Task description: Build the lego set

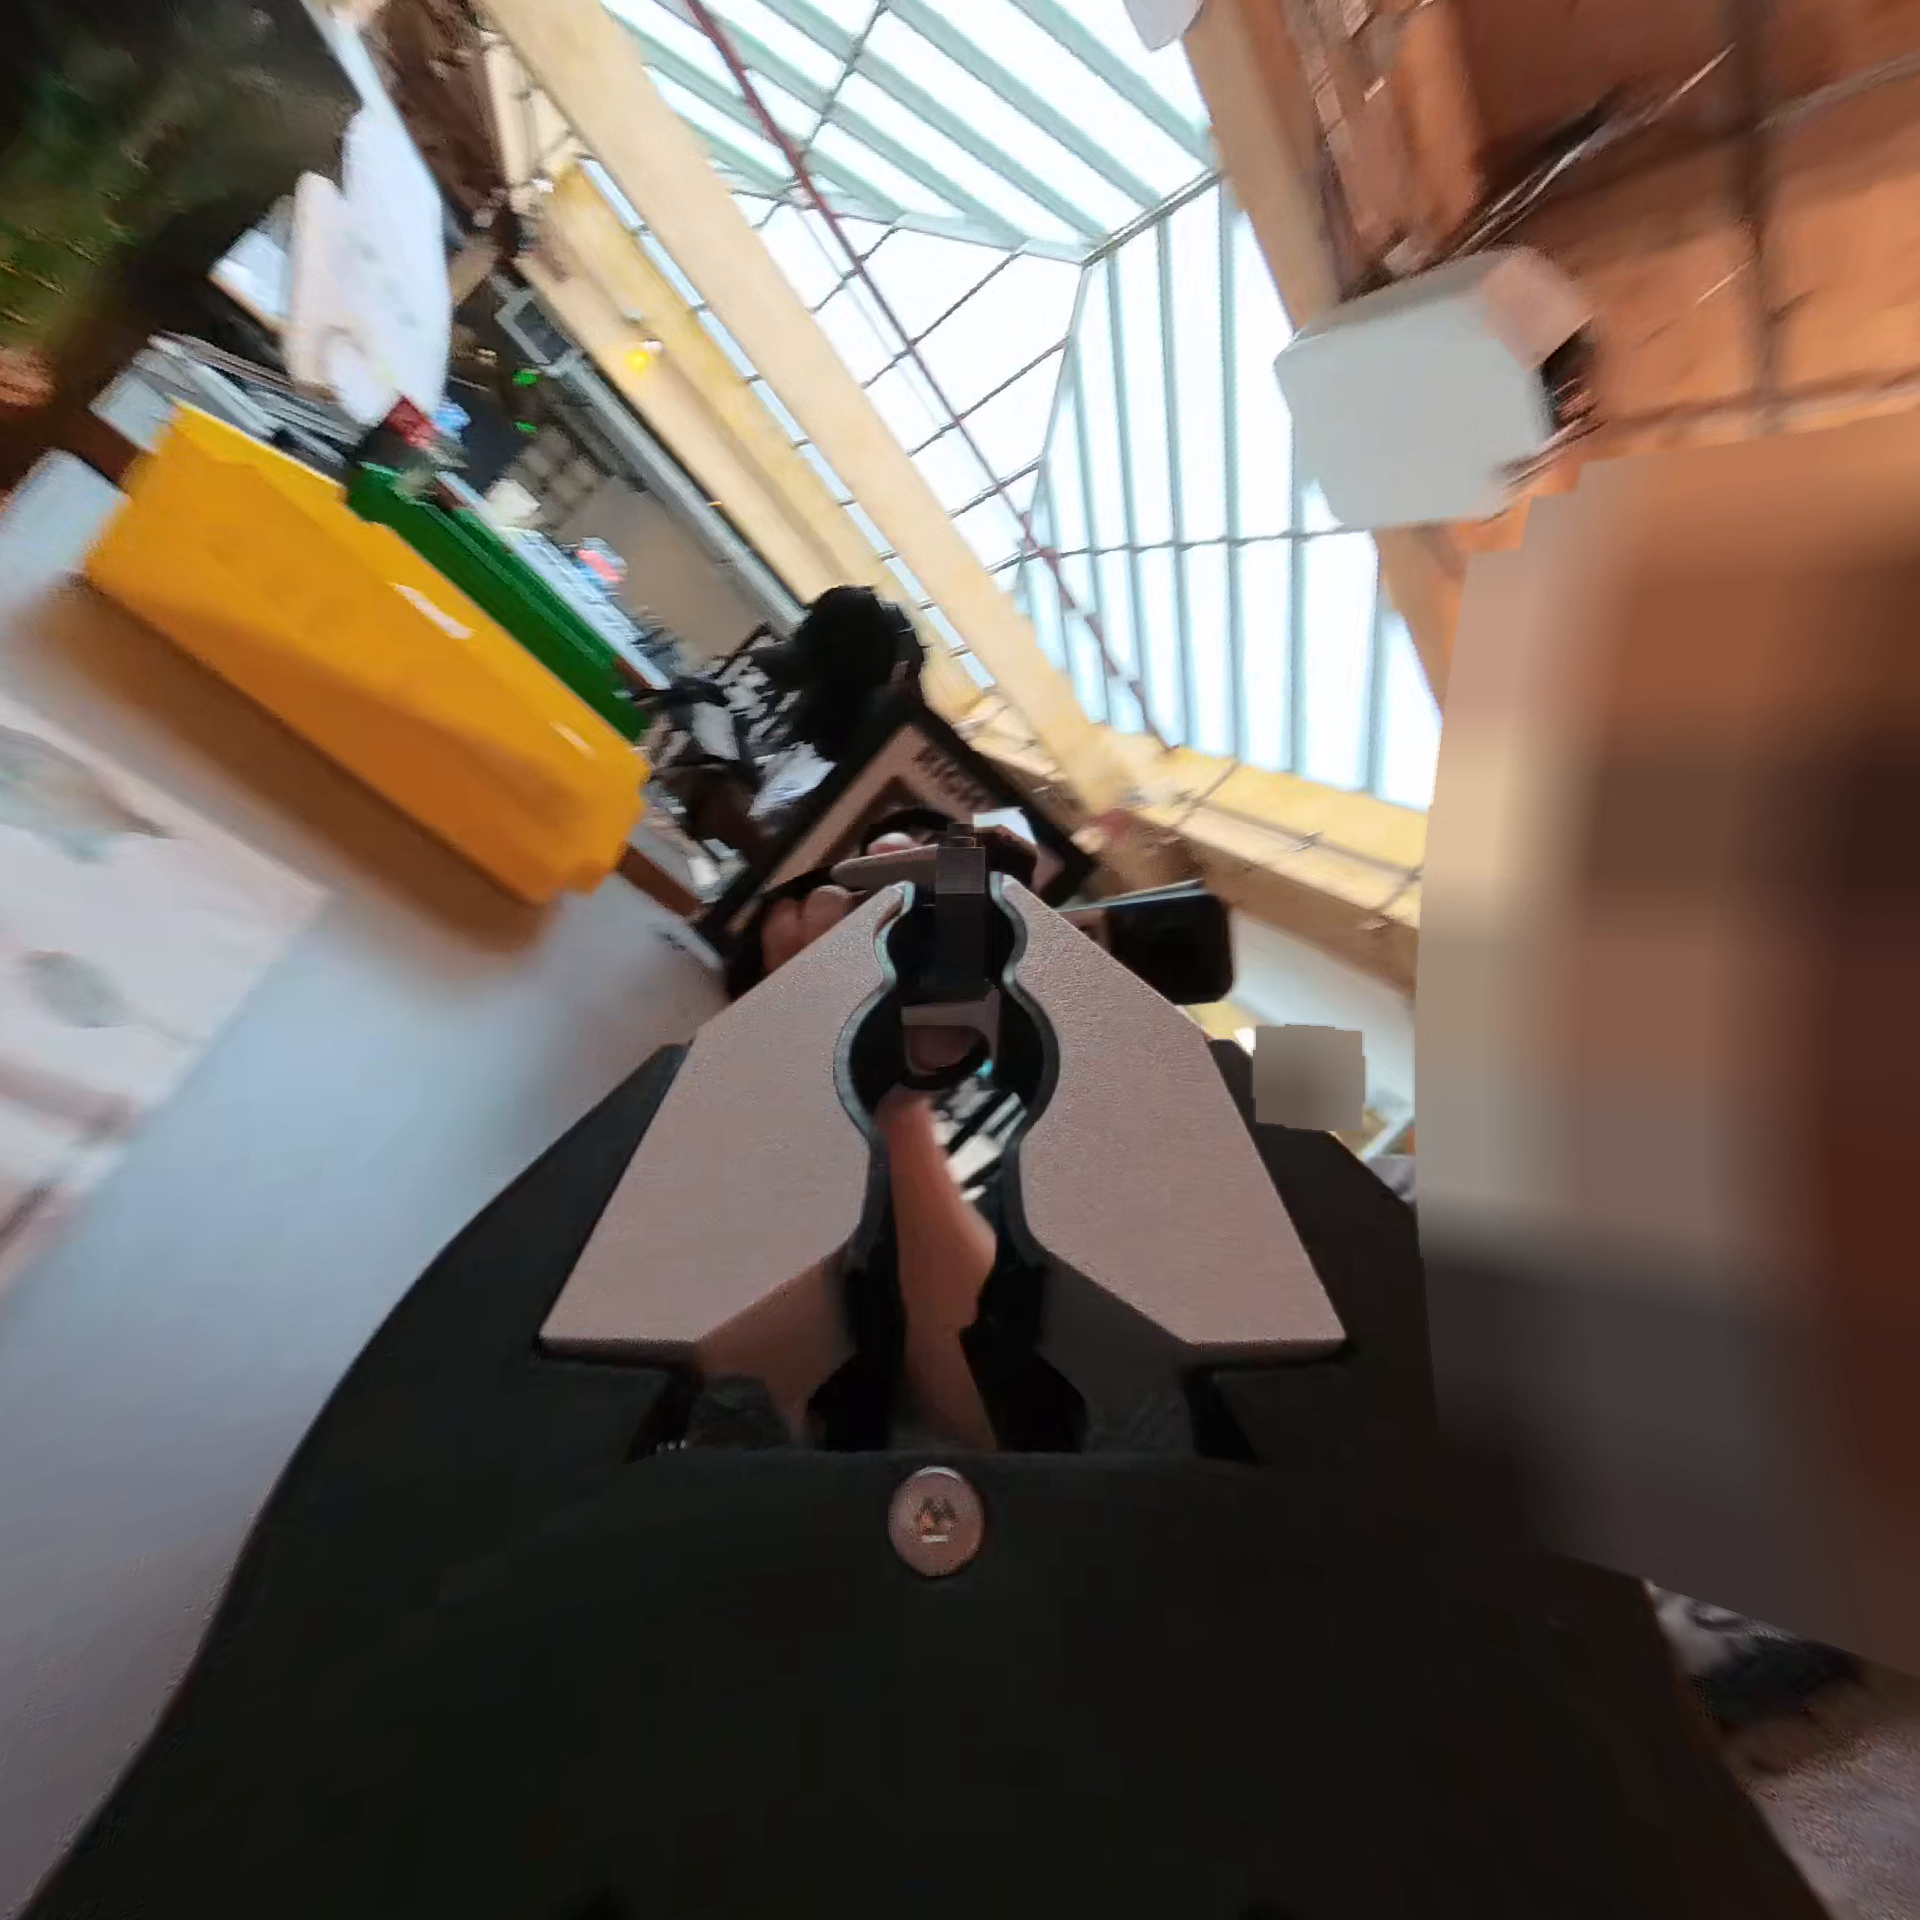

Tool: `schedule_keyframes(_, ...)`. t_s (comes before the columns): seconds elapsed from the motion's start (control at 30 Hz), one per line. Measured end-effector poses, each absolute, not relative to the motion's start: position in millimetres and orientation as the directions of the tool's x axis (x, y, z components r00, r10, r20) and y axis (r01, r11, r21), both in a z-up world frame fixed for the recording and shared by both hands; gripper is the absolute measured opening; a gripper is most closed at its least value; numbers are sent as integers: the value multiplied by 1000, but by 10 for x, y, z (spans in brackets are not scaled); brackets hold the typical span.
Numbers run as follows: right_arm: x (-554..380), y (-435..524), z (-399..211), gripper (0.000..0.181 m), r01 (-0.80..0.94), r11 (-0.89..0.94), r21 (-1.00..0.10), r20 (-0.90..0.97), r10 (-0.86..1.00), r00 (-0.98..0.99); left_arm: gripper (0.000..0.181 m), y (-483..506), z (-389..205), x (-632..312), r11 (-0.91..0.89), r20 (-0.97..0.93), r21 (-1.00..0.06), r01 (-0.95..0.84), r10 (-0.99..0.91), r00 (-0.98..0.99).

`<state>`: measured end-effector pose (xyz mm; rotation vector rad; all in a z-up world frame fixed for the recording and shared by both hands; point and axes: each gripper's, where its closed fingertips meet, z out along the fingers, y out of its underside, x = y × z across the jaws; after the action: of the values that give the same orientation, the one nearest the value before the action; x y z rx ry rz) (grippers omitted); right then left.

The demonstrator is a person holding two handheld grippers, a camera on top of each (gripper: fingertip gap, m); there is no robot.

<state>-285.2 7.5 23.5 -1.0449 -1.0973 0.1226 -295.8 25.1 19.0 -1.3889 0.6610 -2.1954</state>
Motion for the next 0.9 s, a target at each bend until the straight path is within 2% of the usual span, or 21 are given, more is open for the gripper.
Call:
schedule_keyframes(0.2, -2879, 178, 60, 19, 492, 537, -685, 728, 506, 462, 9, 261, 107, -2912, -764, 707, -636, 107, -632, -317)
schedule_keyframes(0.9, -2870, 148, 73, 13, 510, 531, -677, 736, 487, 470, 9, 261, 121, -2899, -738, 691, -661, 138, -670, -271)
